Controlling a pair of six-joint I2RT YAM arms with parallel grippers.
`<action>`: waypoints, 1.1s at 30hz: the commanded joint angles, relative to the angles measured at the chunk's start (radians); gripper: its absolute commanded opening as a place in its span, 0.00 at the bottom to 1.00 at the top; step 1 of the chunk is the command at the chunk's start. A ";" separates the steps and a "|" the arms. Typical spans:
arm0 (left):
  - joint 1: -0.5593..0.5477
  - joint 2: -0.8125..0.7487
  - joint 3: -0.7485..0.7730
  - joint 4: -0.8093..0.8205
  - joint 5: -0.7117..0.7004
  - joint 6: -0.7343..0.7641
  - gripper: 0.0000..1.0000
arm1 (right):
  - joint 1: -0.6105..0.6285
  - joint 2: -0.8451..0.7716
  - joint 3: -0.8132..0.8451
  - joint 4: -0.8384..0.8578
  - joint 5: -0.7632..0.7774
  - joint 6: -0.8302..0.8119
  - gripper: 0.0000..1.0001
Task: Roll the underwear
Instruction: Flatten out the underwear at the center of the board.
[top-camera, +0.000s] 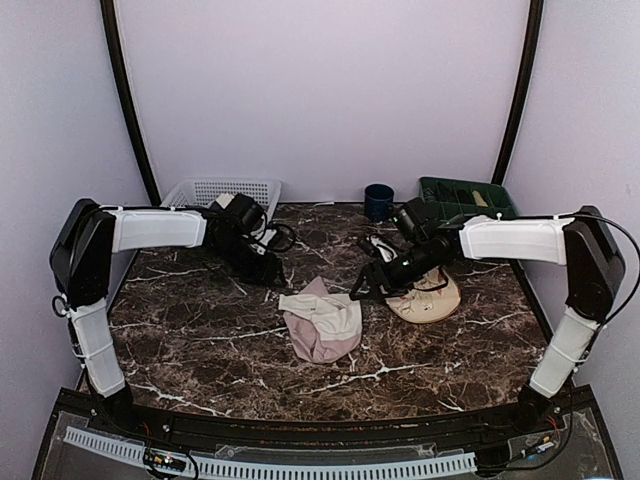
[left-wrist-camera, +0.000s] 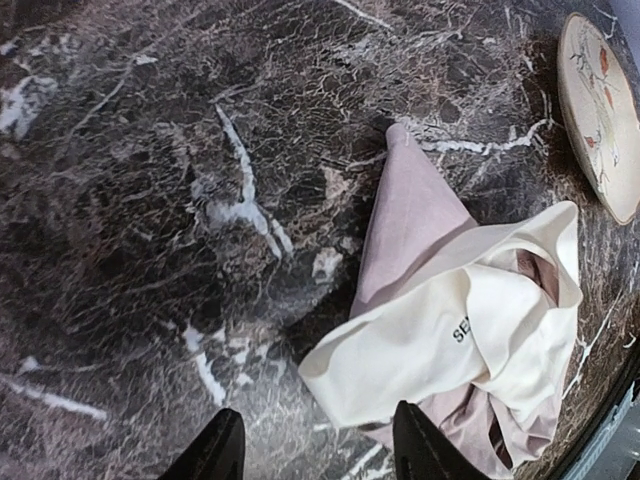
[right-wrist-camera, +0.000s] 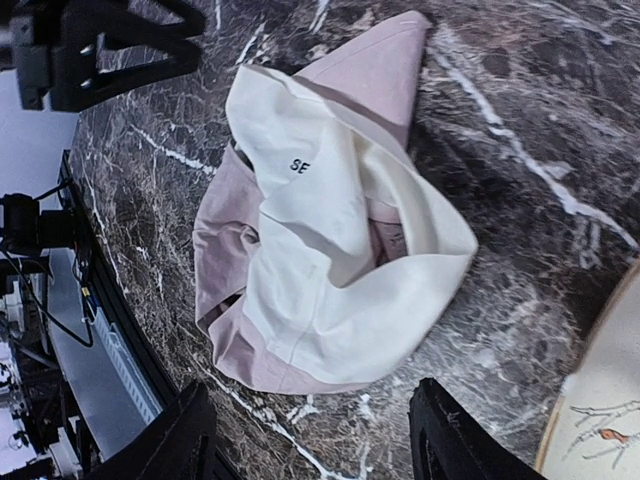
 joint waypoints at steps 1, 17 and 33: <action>-0.005 0.083 0.060 0.027 0.063 -0.010 0.51 | 0.052 0.029 0.049 -0.008 0.037 0.021 0.64; -0.011 -0.090 -0.065 0.070 0.173 -0.033 0.00 | 0.105 0.172 0.073 0.020 0.062 0.047 0.48; -0.119 -0.568 -0.046 0.105 0.214 -0.184 0.00 | 0.026 0.318 0.432 -0.130 0.255 -0.101 0.41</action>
